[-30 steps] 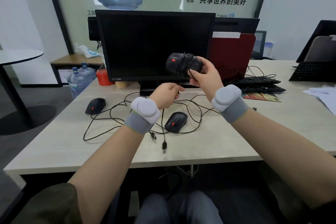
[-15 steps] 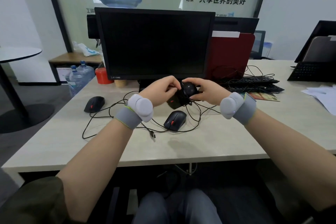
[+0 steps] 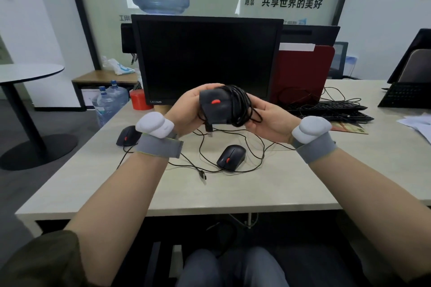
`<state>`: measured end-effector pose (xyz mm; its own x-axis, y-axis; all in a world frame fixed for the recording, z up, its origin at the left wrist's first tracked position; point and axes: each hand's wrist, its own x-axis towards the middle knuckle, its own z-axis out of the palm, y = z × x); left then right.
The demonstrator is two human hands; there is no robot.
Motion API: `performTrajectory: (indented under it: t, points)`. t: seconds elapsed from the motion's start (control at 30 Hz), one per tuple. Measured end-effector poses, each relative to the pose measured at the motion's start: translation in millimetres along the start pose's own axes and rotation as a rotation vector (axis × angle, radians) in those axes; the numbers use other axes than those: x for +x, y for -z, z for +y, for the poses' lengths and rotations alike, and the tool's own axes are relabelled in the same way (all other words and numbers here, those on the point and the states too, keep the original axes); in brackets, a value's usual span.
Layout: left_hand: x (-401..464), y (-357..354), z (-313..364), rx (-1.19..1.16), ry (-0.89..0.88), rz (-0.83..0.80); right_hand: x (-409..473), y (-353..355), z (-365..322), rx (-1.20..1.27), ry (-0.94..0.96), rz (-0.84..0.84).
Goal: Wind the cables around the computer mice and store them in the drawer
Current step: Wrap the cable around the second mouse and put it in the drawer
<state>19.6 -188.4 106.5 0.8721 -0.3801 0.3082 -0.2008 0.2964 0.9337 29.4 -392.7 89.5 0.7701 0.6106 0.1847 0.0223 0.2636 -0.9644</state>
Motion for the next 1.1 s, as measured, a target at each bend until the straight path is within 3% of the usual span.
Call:
performTrajectory:
  t: [0.13,0.23,0.33,0.53,0.73,0.83,0.97,1.1]
  points:
    - [1.8,-3.7,-5.9,-0.394,0.111,0.168,11.1,-9.1,7.3,0.016,0.081,0.174]
    - [2.9,1.6,-7.8,-0.534,0.188,0.256,15.4,-13.9,14.5,-0.069,0.106,0.265]
    - [-3.9,7.7,-10.7,-0.432,0.219,0.215,15.8,-18.1,19.9,-0.157,0.083,0.334]
    - [-30.9,25.3,-16.8,-0.01,0.336,0.416,20.8,-38.5,40.5,-0.186,-0.053,0.336]
    - [-88.5,55.5,-25.2,0.074,0.415,0.492,23.6,-79.3,82.8,-0.112,-0.17,0.285]
    - [-126.8,77.6,-23.4,0.085,0.456,0.549,27.0,-103.5,102.3,-0.123,-0.244,0.188]
    - [-179.3,101.0,-15.3,0.148,0.513,0.589,35.4,-138.0,121.0,0.106,-0.343,0.104]
    - [-241.7,125.0,-18.0,0.213,0.714,0.593,44.6,-186.0,148.5,-0.162,-0.49,-0.064]
